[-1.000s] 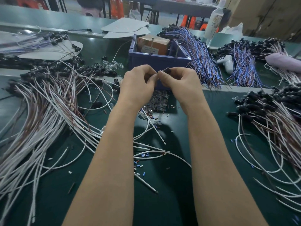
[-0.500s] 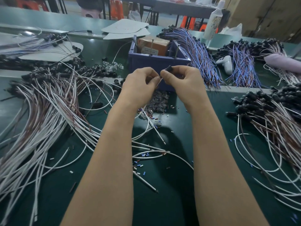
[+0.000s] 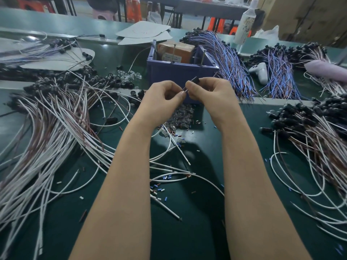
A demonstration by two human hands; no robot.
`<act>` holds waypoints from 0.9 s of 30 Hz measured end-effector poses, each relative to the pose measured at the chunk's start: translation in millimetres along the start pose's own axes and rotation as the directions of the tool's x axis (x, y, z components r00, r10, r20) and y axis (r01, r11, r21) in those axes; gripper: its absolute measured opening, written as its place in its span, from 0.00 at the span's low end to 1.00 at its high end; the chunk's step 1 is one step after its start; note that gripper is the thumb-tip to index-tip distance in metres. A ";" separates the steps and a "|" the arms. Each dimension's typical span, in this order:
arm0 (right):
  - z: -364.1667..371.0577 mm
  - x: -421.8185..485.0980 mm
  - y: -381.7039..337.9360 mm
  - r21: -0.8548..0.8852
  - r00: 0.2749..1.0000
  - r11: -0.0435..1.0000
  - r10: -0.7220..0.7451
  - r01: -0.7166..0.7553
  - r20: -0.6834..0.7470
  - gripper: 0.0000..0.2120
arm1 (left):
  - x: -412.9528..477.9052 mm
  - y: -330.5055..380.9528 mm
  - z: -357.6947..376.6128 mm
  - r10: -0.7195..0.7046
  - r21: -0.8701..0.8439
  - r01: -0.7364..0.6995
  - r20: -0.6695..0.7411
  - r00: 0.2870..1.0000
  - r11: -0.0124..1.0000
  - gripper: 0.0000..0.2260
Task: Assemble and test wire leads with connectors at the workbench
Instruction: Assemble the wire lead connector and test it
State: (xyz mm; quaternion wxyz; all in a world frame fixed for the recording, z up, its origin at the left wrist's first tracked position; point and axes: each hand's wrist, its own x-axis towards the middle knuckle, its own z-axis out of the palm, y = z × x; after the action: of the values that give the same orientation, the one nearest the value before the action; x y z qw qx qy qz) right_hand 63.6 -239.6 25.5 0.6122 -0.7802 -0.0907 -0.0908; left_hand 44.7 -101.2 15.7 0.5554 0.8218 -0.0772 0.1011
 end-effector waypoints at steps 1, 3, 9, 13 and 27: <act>-0.2 -0.1 -0.4 -0.015 1.000 1.000 -0.013 0.013 -0.012 0.04 | -0.2 0.1 -0.6 0.000 0.004 0.000 0.009 1.000 1.000 0.04; -0.2 0.1 -1.6 -0.029 0.999 0.999 -0.029 0.028 -0.029 0.05 | -0.4 0.7 -2.3 -0.002 0.000 0.002 0.027 1.000 1.000 0.03; 2.2 -0.6 -5.8 -0.126 0.999 0.991 -0.041 0.036 -0.032 0.04 | 1.2 -0.9 -3.5 0.004 0.077 -0.003 -0.021 1.000 0.997 0.04; 3.5 0.7 -9.1 -0.297 0.997 0.952 -0.077 0.070 -0.013 0.10 | 3.8 5.9 7.3 0.142 0.246 -0.113 -0.101 0.985 0.963 0.10; -8.4 -0.3 -14.9 -0.067 0.994 0.996 -0.060 0.054 -0.094 0.06 | 3.0 -4.0 15.5 0.162 0.055 -0.153 -0.264 0.951 0.987 0.10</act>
State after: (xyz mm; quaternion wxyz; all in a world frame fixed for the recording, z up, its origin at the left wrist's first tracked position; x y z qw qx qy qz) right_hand 59.3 -244.3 41.3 0.5874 -0.7915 -0.0804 -0.1485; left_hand 49.8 -114.1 7.3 0.5369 0.8012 -0.0650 0.2563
